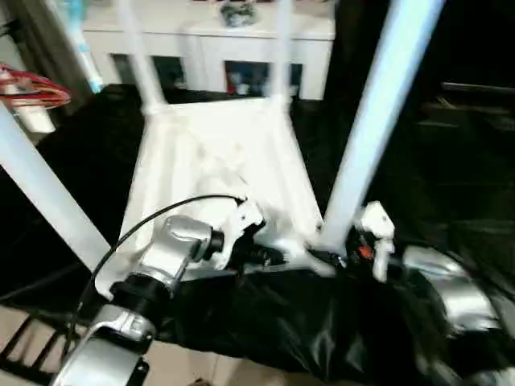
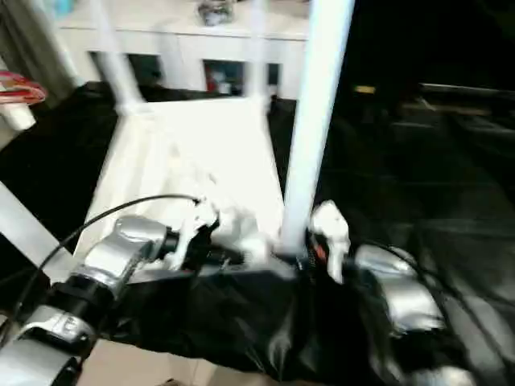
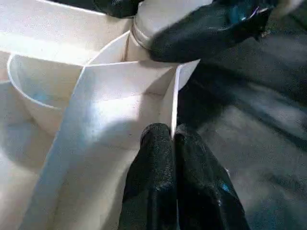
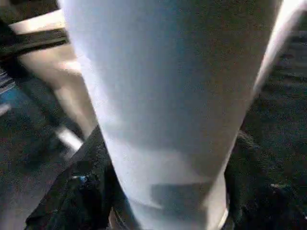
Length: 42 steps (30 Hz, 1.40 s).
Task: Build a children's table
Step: Rotate leg to tighten
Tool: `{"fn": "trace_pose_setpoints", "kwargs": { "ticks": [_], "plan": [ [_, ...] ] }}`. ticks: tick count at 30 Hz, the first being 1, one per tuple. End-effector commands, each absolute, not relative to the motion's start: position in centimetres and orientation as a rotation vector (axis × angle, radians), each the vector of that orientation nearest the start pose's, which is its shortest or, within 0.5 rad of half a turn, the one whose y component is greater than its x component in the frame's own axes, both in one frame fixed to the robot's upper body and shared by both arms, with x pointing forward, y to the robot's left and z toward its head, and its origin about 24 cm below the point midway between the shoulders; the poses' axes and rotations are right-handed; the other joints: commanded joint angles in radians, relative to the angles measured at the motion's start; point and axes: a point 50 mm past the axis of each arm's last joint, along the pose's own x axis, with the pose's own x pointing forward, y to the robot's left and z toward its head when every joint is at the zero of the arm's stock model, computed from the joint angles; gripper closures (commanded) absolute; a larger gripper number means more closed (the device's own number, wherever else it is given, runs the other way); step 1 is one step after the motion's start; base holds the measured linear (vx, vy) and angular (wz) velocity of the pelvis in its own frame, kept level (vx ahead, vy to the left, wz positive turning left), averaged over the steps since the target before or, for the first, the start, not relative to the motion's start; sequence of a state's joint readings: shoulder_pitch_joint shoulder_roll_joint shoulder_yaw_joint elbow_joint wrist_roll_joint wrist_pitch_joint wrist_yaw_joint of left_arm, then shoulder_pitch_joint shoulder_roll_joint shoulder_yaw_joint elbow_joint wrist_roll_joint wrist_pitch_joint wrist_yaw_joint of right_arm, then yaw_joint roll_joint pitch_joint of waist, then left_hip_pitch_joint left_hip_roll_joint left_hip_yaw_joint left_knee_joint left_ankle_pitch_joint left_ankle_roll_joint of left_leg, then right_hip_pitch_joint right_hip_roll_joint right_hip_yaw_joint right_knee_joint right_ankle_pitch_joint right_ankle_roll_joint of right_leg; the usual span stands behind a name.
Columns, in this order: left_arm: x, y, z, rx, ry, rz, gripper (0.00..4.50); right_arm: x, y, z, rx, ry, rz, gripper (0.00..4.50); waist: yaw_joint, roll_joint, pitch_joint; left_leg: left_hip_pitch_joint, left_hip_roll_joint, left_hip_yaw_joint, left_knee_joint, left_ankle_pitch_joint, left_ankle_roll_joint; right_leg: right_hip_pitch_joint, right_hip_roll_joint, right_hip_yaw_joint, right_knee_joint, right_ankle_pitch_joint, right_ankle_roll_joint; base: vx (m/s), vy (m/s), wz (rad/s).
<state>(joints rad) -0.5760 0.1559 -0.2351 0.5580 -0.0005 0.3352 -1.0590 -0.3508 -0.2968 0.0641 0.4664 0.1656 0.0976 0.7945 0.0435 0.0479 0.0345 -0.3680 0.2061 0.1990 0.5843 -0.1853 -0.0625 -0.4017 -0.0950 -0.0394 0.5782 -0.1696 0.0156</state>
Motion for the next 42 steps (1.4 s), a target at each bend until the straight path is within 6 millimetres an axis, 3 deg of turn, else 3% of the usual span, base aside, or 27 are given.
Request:
{"fn": "trace_pose_setpoints", "kwargs": {
  "ticks": [1, 3, 5, 6, 7, 8, 9, 11, 12, 15, 17, 19, 24, 26, 29, 31, 33, 42],
  "plan": [
    [31.4, 5.2, 5.5, 0.13, 0.386, -1.229, 4.5, 29.8, -13.8, 0.5, -0.067, 0.375, 0.767, 1.88, -0.006, -0.016, -0.047, 0.013, 0.014, -0.013, -0.078, -0.308, 0.018, 0.033, -0.034, 0.016, -0.082, -0.389, -0.187, 0.0, 0.0, 0.0],
    [31.5, 4.6, 5.5, 0.134, 0.378, -1.195, 4.5, 30.2, -12.9, 0.4, -0.046, 0.374, 0.722, 1.88, -0.016, -0.022, -0.048, 0.005, 0.012, -0.014, -0.078, -0.299, 0.023, 0.036, -0.034, 0.016, -0.08, -0.395, -0.181, 0.0, 0.0, 0.0],
    [31.7, 4.4, 5.5, 0.133, 0.373, -1.172, 4.5, 30.3, -12.5, 0.4, -0.027, 0.372, 0.709, 1.88, -0.018, -0.021, -0.047, 0.009, 0.012, -0.014, -0.078, -0.305, 0.025, 0.032, -0.034, 0.015, -0.085, -0.409, -0.173, 0.0, 0.0, 0.0],
    [31.7, 4.1, 5.6, 0.136, 0.365, -1.156, 4.5, 30.4, -11.6, 0.5, 0.007, 0.363, 0.714, 1.88, -0.016, -0.027, -0.048, 0.007, 0.012, -0.014, -0.077, -0.301, 0.031, 0.033, -0.035, 0.016, -0.084, -0.41, -0.171, 0.0, 0.0, 0.0],
    [31.7, 3.9, 5.6, 0.139, 0.362, -1.154, 4.5, 30.4, -11.1, 0.5, 0.02, 0.358, 0.724, 1.54, -0.015, -0.025, -0.048, 0.006, 0.012, -0.014, -0.078, -0.299, 0.032, 0.033, -0.035, 0.016, -0.084, -0.412, -0.17, 0.0, 0.0, 0.0],
    [31.6, 3.8, 5.6, 0.141, 0.361, -1.16, 4.5, 30.3, -10.8, 0.5, 0.029, 0.357, 0.736, 1.33, -0.013, -0.016, -0.048, 0.008, 0.013, -0.015, -0.079, -0.299, 0.032, 0.032, -0.036, 0.017, -0.084, -0.406, -0.17, 0.0, 0.0, 0.0],
    [31.4, 3.9, 5.6, 0.142, 0.362, -1.164, 4.5, 30.3, -10.6, 0.6, 0.034, 0.355, 0.746, 1.19, -0.014, -0.016, -0.049, 0.007, 0.014, -0.014, -0.08, -0.296, 0.032, 0.033, -0.034, 0.017, -0.083, -0.383, -0.175, 0.0, 0.0, 0.0],
    [31.4, 4.0, 5.5, 0.143, 0.364, -1.167, 4.5, 30.2, -10.6, 0.7, 0.038, 0.352, 0.754, 1.05, -0.015, -0.013, -0.049, 0.006, 0.015, -0.014, -0.081, -0.296, 0.031, 0.034, -0.033, 0.017, -0.079, -0.354, -0.184, 0.0, 0.0, 0.0],
    [31.2, 4.2, 5.4, 0.149, 0.364, -1.185, 4.5, 30.2, -10.9, 0.9, 0.038, 0.347, 0.766, 0.88, -0.016, -0.019, -0.048, 0.004, 0.015, -0.014, -0.081, -0.297, 0.033, 0.035, -0.032, 0.017, -0.08, -0.35, -0.185, 0.0, 0.0, 0.0],
    [31.0, 4.4, 5.4, 0.162, 0.353, -1.224, 4.5, 29.9, -11.6, 1.2, 0.022, 0.336, 0.797, 0.66, -0.012, -0.018, -0.051, 0.008, 0.016, -0.011, -0.078, -0.283, 0.041, 0.035, -0.033, 0.02, -0.076, -0.313, -0.196, 0.0, 0.0, 0.0],
    [30.9, 4.8, 5.5, 0.163, 0.344, -1.272, 4.5, 29.3, -12.9, 1.4, -0.04, 0.328, 0.858, 0.43, -0.01, -0.017, -0.053, 0.007, 0.015, -0.011, -0.076, -0.264, 0.048, 0.039, -0.033, 0.018, -0.075, -0.284, -0.2, 0.0, 0.0, 0.0],
    [30.9, 5.2, 5.6, 0.157, 0.347, -1.303, 4.5, 29.0, -13.7, 1.5, -0.06, 0.331, 0.895, 0.43, -0.01, -0.011, -0.054, 0.004, 0.015, -0.01, -0.074, -0.248, 0.057, 0.041, -0.034, 0.02, -0.071, -0.254, -0.212, 0.0, 0.0, 0.0],
    [30.8, 6.4, 5.9, 0.114, 0.371, -1.428, 4.5, 27.4, -15.2, 2.4, -0.067, 0.323, 1.076, 0.43, -0.002, -0.015, -0.057, 0.005, 0.015, -0.008, -0.068, -0.191, 0.097, 0.047, -0.03, 0.018, -0.058, -0.138, -0.26, 0.0, 0.0, 0.0],
    [30.8, 6.6, 6.0, 0.111, 0.37, -1.446, 4.5, 27.1, -15.4, 2.4, -0.076, 0.327, 1.107, 0.43, 0.002, -0.013, -0.058, 0.007, 0.018, -0.006, -0.066, -0.185, 0.103, 0.046, -0.031, 0.018, -0.056, -0.126, -0.267, 0.0, 0.0, 0.0],
    [30.9, 7.0, 6.1, 0.117, 0.376, -1.484, 4.5, 26.3, -15.7, 2.4, -0.083, 0.359, 1.202, 0.43, 0.011, -0.01, -0.054, 0.009, 0.02, -0.006, -0.069, -0.214, 0.092, 0.046, -0.033, 0.017, -0.06, -0.18, -0.266, 0.0, 0.0, 0.0],
    [31.0, 7.1, 6.0, 0.12, 0.387, -1.498, 4.5, 25.7, -15.8, 2.5, -0.079, 0.382, 1.264, 0.43, 0.015, -0.018, -0.053, 0.01, 0.021, -0.005, -0.069, -0.229, 0.086, 0.045, -0.033, 0.018, -0.063, -0.208, -0.259, 0.0, 0.0, 0.0],
    [30.9, 7.3, 6.1, 0.12, 0.397, -1.526, 4.5, 25.1, -15.8, 2.7, -0.063, 0.407, 1.33, 0.43, 0.023, -0.015, -0.052, 0.012, 0.023, -0.005, -0.07, -0.228, 0.084, 0.044, -0.034, 0.02, -0.063, -0.222, -0.253, 0.0, 0.0, 0.0],
    [31.0, 7.5, 6.3, 0.124, 0.403, -1.573, 4.5, 24.7, -15.8, 2.7, -0.069, 0.444, 1.386, 0.66, 0.033, -0.019, -0.055, 0.009, 0.022, -0.005, -0.068, -0.196, 0.084, 0.044, -0.037, 0.02, -0.058, -0.199, -0.257, 0.0, 0.0, 0.0]
  ]
}}
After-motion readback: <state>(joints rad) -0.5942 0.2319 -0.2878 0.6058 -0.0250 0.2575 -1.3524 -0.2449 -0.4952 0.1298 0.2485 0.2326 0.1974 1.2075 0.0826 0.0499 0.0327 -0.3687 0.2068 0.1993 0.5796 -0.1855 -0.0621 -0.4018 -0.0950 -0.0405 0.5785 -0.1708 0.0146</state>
